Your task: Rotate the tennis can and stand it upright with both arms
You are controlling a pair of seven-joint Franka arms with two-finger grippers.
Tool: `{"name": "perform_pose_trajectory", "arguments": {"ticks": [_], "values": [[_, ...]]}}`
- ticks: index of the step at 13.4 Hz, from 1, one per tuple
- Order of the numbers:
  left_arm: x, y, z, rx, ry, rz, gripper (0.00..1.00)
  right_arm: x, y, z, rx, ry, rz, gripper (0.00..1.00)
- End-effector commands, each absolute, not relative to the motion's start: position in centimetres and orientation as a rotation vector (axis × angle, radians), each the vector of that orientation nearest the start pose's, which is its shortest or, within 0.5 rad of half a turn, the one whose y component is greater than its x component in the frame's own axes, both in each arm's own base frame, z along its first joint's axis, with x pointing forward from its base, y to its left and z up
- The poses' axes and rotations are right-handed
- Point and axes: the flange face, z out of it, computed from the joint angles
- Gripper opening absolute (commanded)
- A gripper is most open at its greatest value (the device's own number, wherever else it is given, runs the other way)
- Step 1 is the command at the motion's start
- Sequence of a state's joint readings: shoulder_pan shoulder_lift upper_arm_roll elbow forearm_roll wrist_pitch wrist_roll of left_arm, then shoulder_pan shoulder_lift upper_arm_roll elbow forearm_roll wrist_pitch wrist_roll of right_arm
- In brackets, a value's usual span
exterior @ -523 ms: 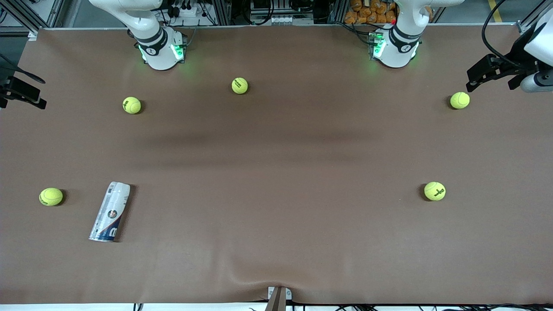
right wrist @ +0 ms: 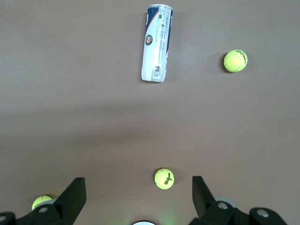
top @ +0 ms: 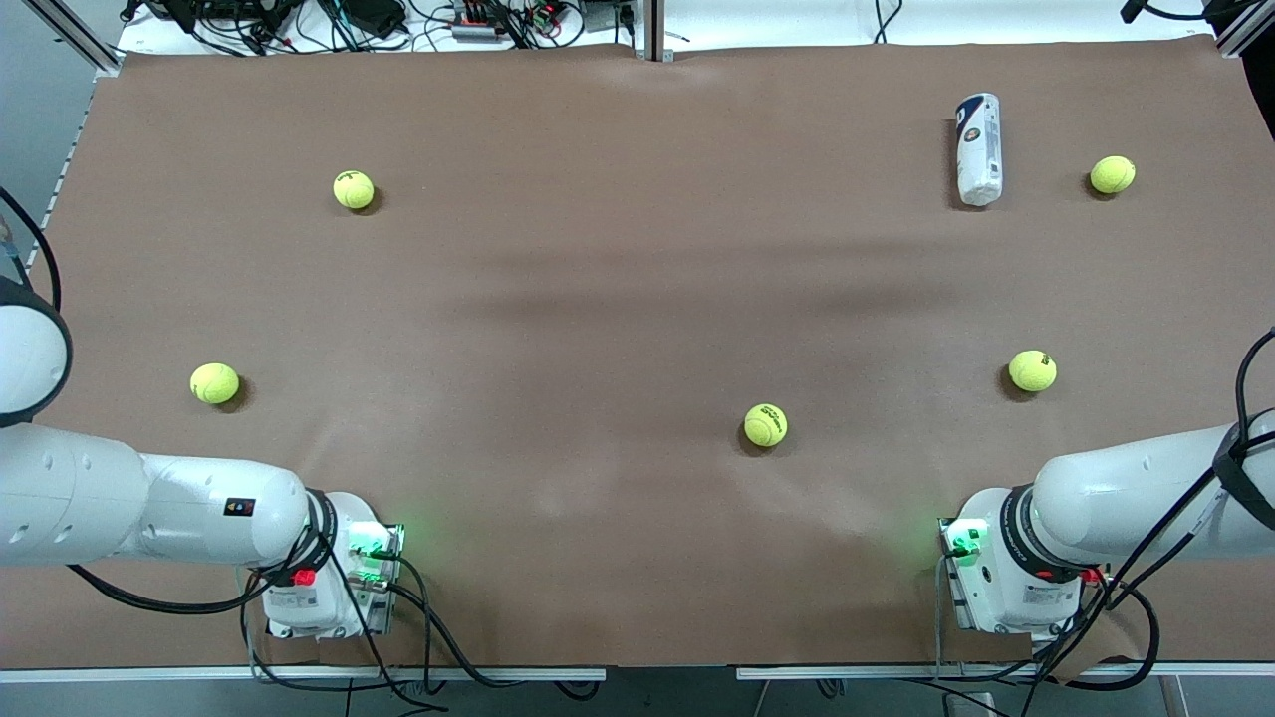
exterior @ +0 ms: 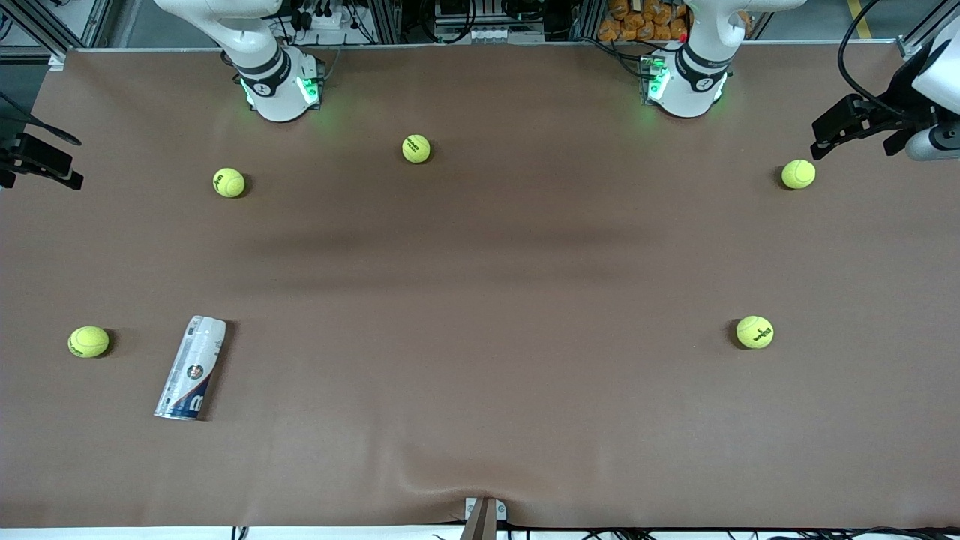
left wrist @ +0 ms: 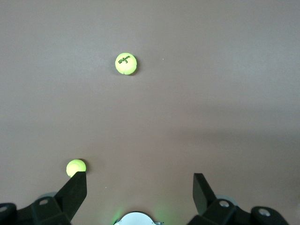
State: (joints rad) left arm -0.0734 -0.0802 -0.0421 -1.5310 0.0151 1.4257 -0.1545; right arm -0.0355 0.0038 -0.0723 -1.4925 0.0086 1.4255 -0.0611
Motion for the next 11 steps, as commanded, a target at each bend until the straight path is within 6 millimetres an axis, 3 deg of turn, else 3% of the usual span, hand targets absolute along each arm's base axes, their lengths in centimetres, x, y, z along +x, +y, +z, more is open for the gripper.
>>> {"name": "perform_pose_trajectory", "arguments": {"ticks": [1, 3, 6, 9, 11], "values": [[50.9, -5.6, 67.6, -3.128, -0.028, 0.048, 1.00, 54.0, -5.7, 63.4, -3.138, 0.080, 0.123, 1.00], [50.9, -5.6, 67.5, -3.127, -0.026, 0.053, 1.00, 55.3, -5.9, 61.6, -3.137, 0.082, 0.140, 1.00], [50.9, -5.6, 67.5, -3.127, -0.026, 0.053, 1.00, 58.1, -6.2, 57.3, -3.139, 0.086, 0.169, 1.00], [51.1, -5.6, 67.2, -3.127, -0.028, 0.063, 1.00, 60.8, -6.3, 51.8, -3.137, 0.085, 0.247, 1.00], [51.2, -5.6, 67.1, -3.127, -0.028, 0.065, 1.00, 63.2, -6.6, 46.9, -3.139, 0.086, 0.259, 1.00]]}}
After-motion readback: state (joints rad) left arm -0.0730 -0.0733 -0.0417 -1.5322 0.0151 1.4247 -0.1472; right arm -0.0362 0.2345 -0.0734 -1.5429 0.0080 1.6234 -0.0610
